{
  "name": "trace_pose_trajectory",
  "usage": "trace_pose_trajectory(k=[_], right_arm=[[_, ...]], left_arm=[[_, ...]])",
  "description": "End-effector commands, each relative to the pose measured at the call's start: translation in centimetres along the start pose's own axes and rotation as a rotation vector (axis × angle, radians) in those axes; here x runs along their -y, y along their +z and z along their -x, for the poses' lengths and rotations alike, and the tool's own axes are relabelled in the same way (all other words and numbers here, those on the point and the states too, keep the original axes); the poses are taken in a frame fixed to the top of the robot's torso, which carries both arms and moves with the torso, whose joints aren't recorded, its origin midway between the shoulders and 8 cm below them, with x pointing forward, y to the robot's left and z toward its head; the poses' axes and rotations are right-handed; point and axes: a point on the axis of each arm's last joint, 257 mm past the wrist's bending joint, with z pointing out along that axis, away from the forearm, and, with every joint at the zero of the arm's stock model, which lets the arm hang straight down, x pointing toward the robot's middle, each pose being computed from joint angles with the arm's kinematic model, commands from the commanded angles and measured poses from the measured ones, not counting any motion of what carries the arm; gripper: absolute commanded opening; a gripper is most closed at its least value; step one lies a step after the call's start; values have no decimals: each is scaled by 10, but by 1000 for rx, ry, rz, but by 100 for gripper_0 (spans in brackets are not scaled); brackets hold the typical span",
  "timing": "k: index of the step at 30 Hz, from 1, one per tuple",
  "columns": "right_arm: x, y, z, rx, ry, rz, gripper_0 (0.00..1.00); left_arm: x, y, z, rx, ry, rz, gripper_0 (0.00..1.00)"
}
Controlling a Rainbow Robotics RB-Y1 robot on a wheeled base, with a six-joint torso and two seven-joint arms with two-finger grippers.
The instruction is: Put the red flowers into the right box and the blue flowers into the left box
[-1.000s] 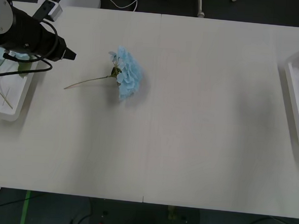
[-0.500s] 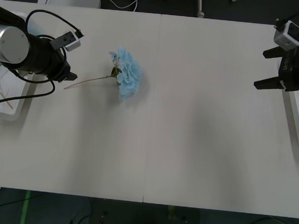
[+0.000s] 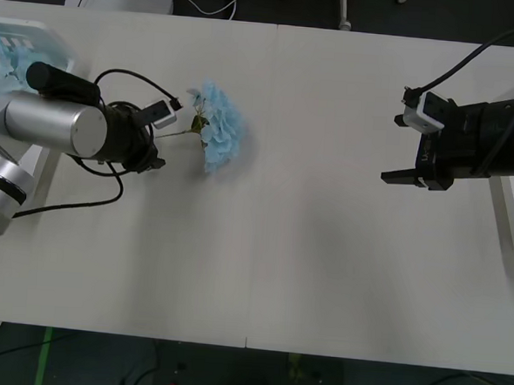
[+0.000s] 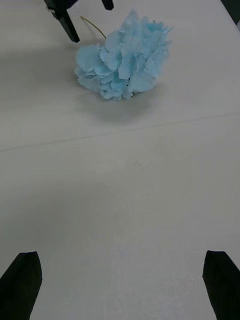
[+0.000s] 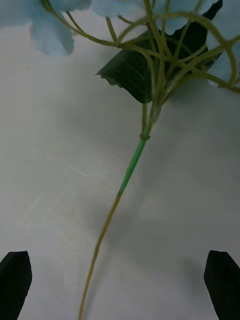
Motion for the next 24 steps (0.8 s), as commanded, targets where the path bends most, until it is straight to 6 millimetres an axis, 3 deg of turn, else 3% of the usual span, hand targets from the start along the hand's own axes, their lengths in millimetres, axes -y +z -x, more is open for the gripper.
trace_pose_trajectory(k=[1,13,14,16,18,19,24], right_arm=[[9,-7,12,26,-50,-30,93],[15,-6,21,34,-48,6,93],[17,-6,22,38,-43,4,93],[16,-5,21,40,-36,5,93],[16,-5,21,38,-37,8,93],[16,-5,21,38,-37,8,93],[16,-5,21,38,-37,8,93]], left_arm=[[5,19,40,48,-23,7,100],[8,29,76,73,-35,-9,100],[10,30,77,72,-29,-12,96],[13,31,80,74,-23,-13,67],[15,32,79,72,-24,-14,12],[15,32,79,72,-24,-14,2],[13,32,79,72,-24,-5,0]])
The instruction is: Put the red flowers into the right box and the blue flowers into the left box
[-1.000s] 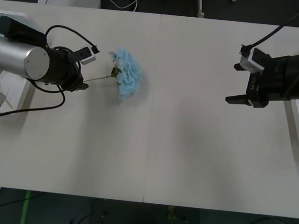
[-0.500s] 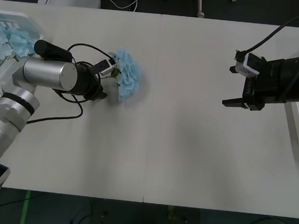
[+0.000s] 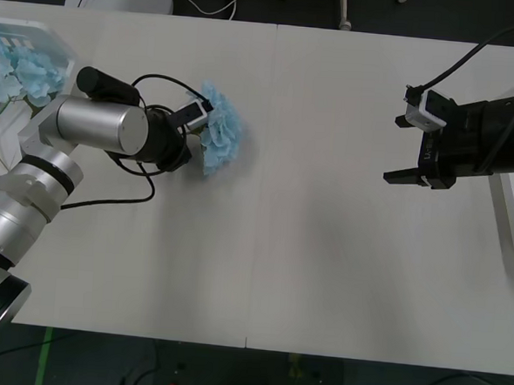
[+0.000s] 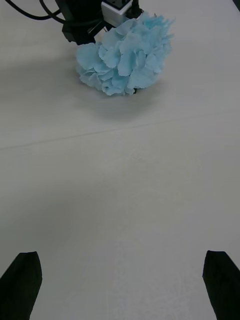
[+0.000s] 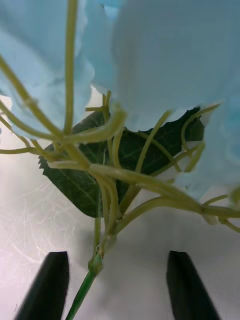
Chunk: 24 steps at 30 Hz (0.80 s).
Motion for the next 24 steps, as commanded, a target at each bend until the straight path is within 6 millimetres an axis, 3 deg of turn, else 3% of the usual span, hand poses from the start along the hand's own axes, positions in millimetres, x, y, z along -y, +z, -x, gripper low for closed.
trace_pose_trajectory(k=[1,3,7,13,18,21,24], right_arm=[[14,-5,26,42,-54,-24,94],[14,-5,26,42,-54,-24,100],[14,-5,26,42,-54,-24,100],[14,-5,26,42,-54,-24,100],[14,-5,26,42,-54,-24,100],[14,-5,26,42,-54,-24,100],[14,-5,26,42,-54,-24,100]], left_arm=[[-9,-4,37,48,-5,27,0],[-10,-5,37,50,-23,25,0],[-21,-10,38,72,-141,30,0],[-61,-34,41,159,-344,44,0],[-106,-68,42,272,-517,37,0],[-139,-99,32,315,-596,42,0],[-179,-140,8,337,-670,65,0]])
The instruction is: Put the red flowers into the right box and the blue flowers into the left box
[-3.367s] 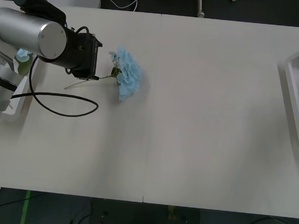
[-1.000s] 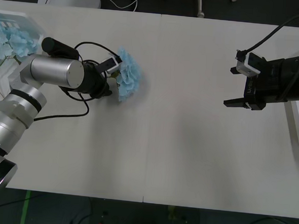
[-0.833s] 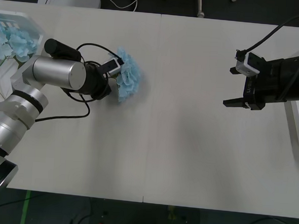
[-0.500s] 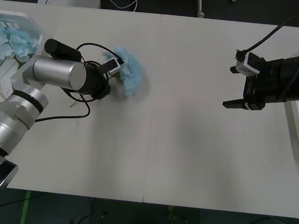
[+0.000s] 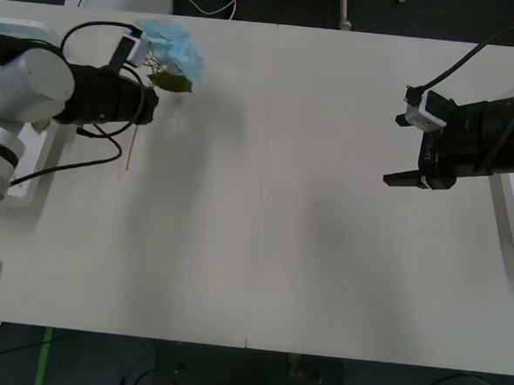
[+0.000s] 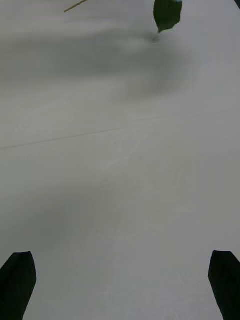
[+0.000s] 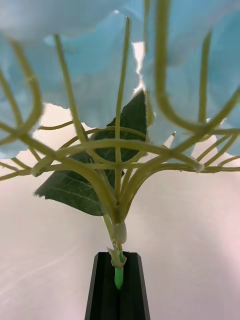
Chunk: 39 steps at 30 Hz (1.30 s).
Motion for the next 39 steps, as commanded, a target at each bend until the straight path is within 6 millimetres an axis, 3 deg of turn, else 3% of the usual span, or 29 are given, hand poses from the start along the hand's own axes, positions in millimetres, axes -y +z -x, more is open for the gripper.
trace_pose_trajectory(k=[1,4,8,11,15,21,29,31,33,34,36,39], right_arm=[[14,-6,27,43,-56,-25,100],[14,-6,27,43,-56,-25,100],[14,-6,27,43,-56,-25,100],[14,-6,27,43,-56,-25,100],[14,-6,27,43,-56,-25,100],[14,-6,27,43,-56,-25,100],[14,-6,27,43,-56,-25,100],[14,-6,27,43,-56,-25,100],[14,-6,27,43,-56,-25,100],[14,-6,27,43,-56,-25,100],[14,-6,27,43,-56,-25,100],[14,-6,27,43,-56,-25,100]], left_arm=[[-80,-82,63,105,-69,74,0],[-120,-124,62,100,-110,119,0],[-172,-181,46,79,-164,207,0],[-209,-223,25,71,-214,283,0],[-246,-264,-16,33,-266,385,0],[-281,-292,-73,-25,-307,516,0],[-296,-296,-101,-85,-378,607,0],[-298,-297,-104,-94,-389,622,7],[-296,-293,-107,-105,-389,620,41],[-296,-294,-106,-104,-391,622,52],[-294,-291,-105,-98,-398,611,69],[-285,-284,-99,-75,-414,566,87]])
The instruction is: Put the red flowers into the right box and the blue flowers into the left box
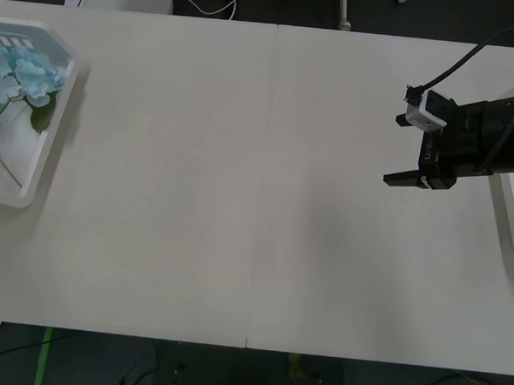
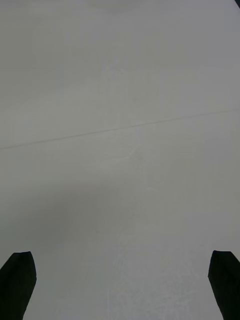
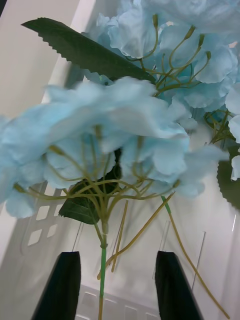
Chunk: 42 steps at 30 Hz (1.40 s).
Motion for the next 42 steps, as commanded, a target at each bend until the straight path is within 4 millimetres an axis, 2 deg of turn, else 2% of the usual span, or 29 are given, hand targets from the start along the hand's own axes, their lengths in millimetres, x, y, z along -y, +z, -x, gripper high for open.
trace_pose_trajectory(k=[1,2,3,6,7,8,11,19,23,28,33,36,40,42], right_arm=[[14,-6,27,44,-57,-26,100],[14,-6,27,44,-57,-26,100],[14,-6,27,44,-57,-26,100],[14,-6,27,44,-57,-26,100],[14,-6,27,44,-57,-26,100],[14,-6,27,44,-57,-26,100],[14,-6,27,44,-57,-26,100],[14,-6,27,44,-57,-26,100],[14,-6,27,44,-57,-26,100],[14,-6,27,44,-57,-26,100],[14,-6,27,44,-57,-26,100],[14,-6,27,44,-57,-26,100],[14,-6,27,44,-57,-26,100],[14,-6,27,44,-57,-26,100]], left_arm=[[1,-17,25,40,26,-20,90],[14,-18,25,36,15,-70,94],[21,-19,26,38,8,-97,95],[62,-25,28,56,37,-256,100],[70,-25,28,61,46,-282,100],[89,-28,28,74,70,-351,100],[122,-33,26,97,124,-456,100],[221,-59,-3,112,360,-701,100],[263,-77,-15,131,448,-787,100],[326,-95,-30,186,539,-898,100],[380,-102,-43,222,573,-960,100],[422,-104,-57,226,616,-1010,100],[470,-109,-64,264,653,-1064,100],[487,-112,-65,284,663,-1081,100]])
